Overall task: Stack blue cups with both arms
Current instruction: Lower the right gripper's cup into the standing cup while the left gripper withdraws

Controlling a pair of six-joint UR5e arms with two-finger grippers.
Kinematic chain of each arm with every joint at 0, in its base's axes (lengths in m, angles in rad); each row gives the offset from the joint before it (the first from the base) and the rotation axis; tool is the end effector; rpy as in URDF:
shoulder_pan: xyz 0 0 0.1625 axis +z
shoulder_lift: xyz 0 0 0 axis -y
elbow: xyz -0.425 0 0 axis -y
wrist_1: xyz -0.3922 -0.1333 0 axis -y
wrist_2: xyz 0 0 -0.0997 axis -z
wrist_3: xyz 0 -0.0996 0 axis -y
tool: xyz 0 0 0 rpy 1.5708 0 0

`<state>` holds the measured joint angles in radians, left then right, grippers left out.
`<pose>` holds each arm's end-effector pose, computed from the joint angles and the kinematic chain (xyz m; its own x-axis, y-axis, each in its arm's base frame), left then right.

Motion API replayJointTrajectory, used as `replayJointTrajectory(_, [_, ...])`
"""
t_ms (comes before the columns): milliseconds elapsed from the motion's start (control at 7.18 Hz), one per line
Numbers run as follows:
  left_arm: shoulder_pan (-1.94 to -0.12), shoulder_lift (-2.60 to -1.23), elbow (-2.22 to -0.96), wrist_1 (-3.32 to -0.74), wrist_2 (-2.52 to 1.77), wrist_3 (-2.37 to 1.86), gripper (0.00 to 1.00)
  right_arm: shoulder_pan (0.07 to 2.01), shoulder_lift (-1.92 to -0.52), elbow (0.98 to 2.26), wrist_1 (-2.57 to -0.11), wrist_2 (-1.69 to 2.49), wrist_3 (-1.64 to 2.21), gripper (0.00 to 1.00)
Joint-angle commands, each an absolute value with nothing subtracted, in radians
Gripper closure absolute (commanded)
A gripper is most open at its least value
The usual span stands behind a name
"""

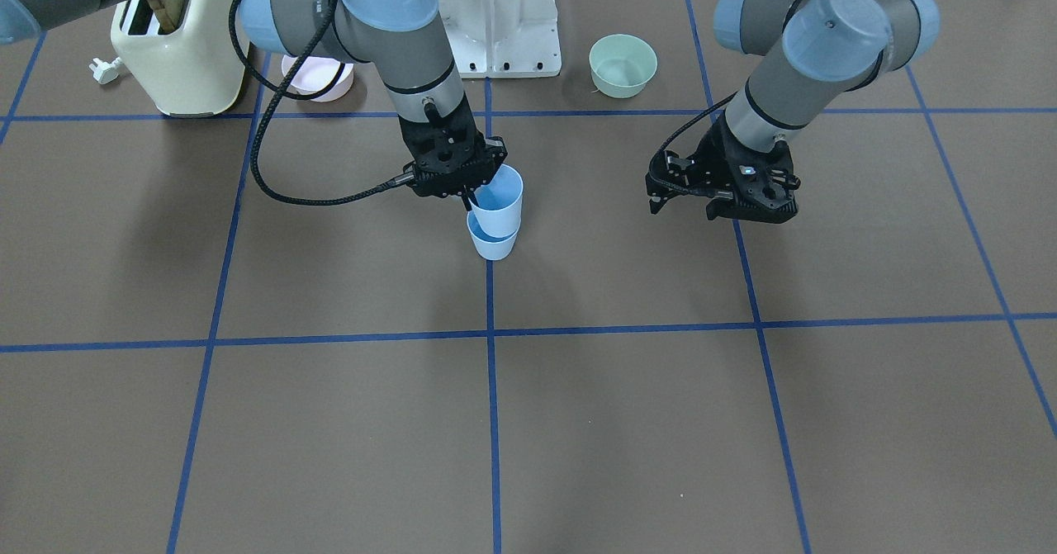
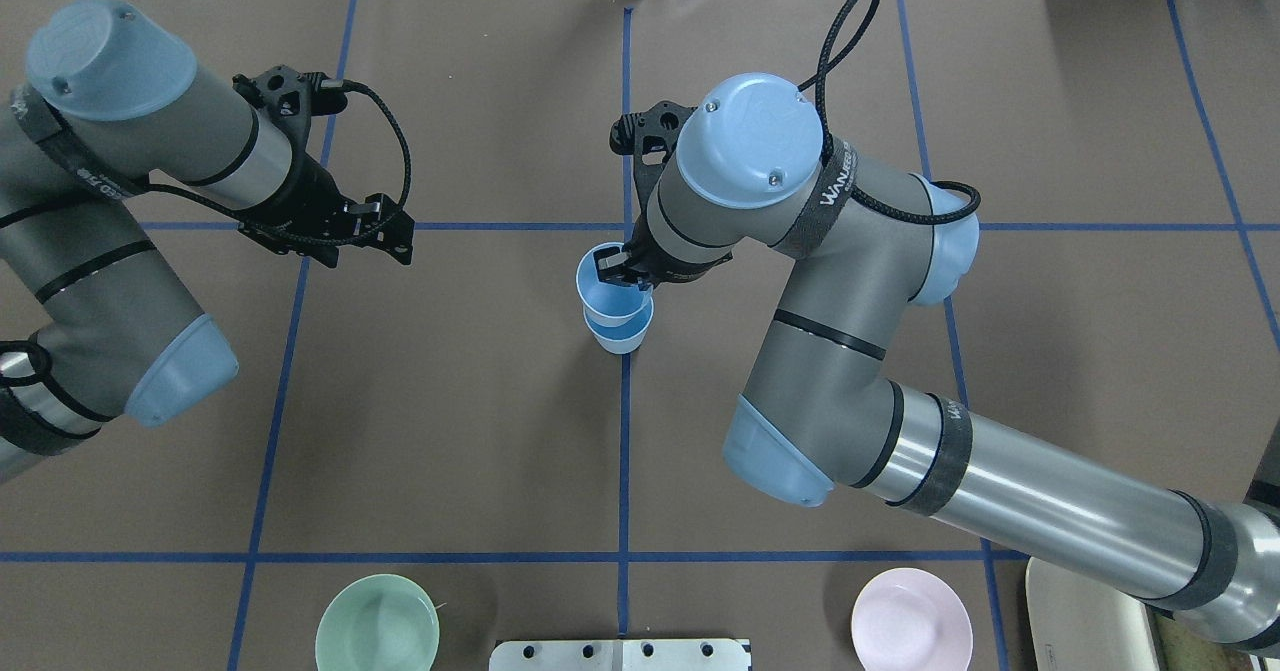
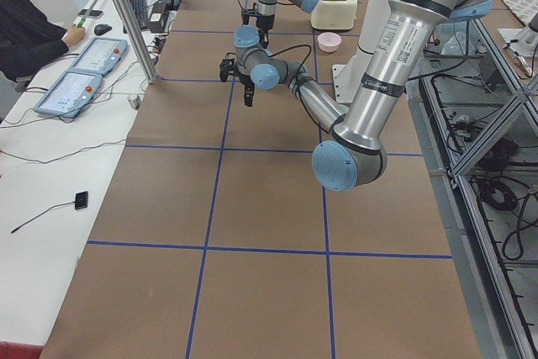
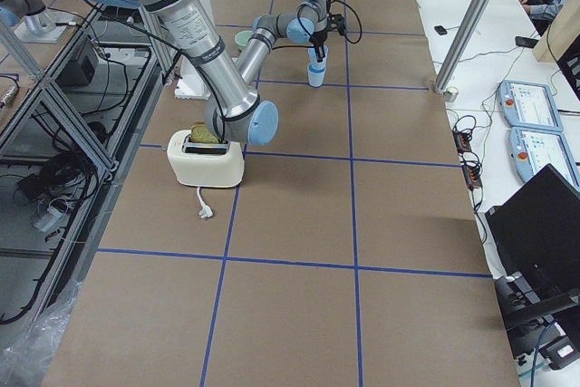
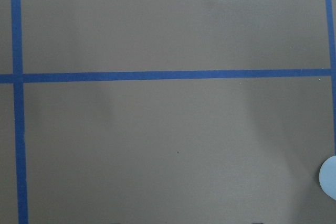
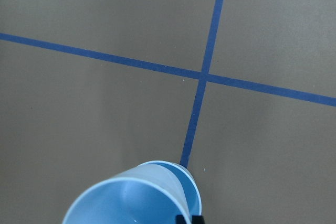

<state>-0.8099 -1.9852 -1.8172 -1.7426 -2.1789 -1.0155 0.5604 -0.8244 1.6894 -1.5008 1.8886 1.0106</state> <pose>0.3642 -0.4932 0.2921 0.5540 0.0456 -0.8312 0.0128 0.9979 0.0633 -0.5202 -0.4471 0.1520 0.5812 -0.2312 0.7802 0.0199 0.9626 0.2703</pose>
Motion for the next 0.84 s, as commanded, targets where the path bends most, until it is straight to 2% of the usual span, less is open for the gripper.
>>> replayJointTrajectory(0, [-0.810,-1.983,-1.818,-1.743,-2.178,-1.015,0.13,0.555,-0.827,1.690,-1.491,1.888,1.014,1.00])
replayJointTrajectory(697, [-0.810,-1.983,-1.816,-1.743,-2.178,-1.015,0.13,0.577,-0.839,1.700,-1.497,1.902,0.992,1.00])
